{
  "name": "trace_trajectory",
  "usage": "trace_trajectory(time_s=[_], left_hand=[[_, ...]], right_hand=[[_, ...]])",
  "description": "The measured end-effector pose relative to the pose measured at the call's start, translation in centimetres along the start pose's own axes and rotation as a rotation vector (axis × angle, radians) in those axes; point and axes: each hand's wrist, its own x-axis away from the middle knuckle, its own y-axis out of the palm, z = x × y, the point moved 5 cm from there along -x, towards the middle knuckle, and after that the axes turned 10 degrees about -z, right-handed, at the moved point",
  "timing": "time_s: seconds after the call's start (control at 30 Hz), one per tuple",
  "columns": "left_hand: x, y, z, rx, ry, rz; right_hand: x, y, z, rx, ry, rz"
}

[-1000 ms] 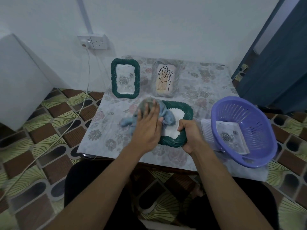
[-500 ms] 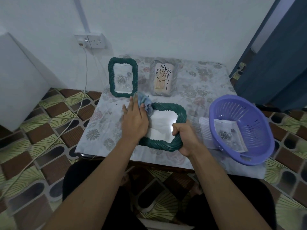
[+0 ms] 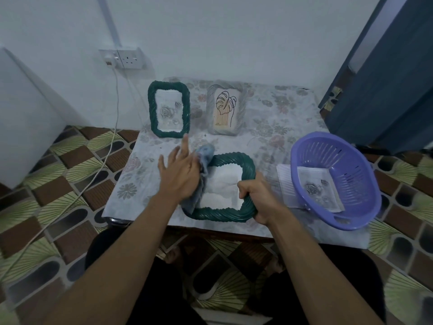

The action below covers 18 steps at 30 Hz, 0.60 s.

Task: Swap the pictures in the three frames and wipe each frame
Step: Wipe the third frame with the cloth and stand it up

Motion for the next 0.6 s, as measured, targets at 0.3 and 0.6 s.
trace_trajectory(time_s=[0.3,0.6], left_hand=[[1.4,-0.5,3.5,0.270,0.173,0.095],[0.2,-1.0,3.7,0.095,0.203,0.142]], right_hand=[[-0.7,1.7,-0.3,0.015,-0.003,-0.010],[-0.2,1.5,-1.2,0.035,-0.034,0.012]])
